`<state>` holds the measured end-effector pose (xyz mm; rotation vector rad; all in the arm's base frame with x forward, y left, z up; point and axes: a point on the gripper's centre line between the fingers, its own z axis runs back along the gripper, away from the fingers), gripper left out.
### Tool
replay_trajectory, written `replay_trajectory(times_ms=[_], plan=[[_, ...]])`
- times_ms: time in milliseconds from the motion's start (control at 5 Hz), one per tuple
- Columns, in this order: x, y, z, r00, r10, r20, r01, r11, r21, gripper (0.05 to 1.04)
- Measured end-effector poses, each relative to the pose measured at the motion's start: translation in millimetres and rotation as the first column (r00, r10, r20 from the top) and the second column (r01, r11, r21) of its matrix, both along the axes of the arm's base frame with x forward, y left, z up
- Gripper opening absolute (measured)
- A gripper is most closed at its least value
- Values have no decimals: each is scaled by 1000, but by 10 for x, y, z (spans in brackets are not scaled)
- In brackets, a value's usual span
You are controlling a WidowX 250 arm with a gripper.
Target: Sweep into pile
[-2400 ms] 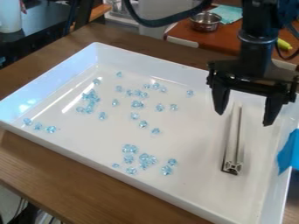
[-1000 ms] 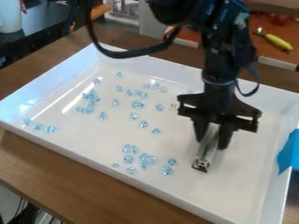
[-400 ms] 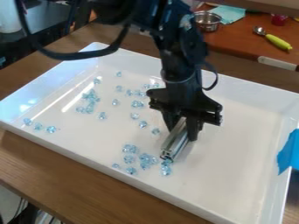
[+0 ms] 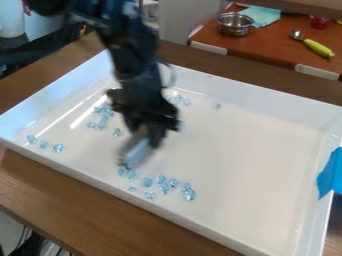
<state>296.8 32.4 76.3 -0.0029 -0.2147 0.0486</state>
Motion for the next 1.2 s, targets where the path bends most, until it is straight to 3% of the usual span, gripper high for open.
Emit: replay_trajectory(times_ms=[200, 400, 600, 800, 1000, 1200], plan=[[-170, 427, -6, 999, 8, -52, -8, 1000, 14, 378], [-338, 863, 6, 999, 22, -39, -20, 999, 41, 378], [-495, 951, 26, 1000, -10, -19, 10, 1000, 11, 378], [-507, 743, 244, 997, -4, 74, 10, 996, -84, 378], [-303, 406, 488, 977, 25, 211, 2, 992, -125, 378], [-186, -21, 479, 976, 16, 219, 12, 992, -128, 378]])
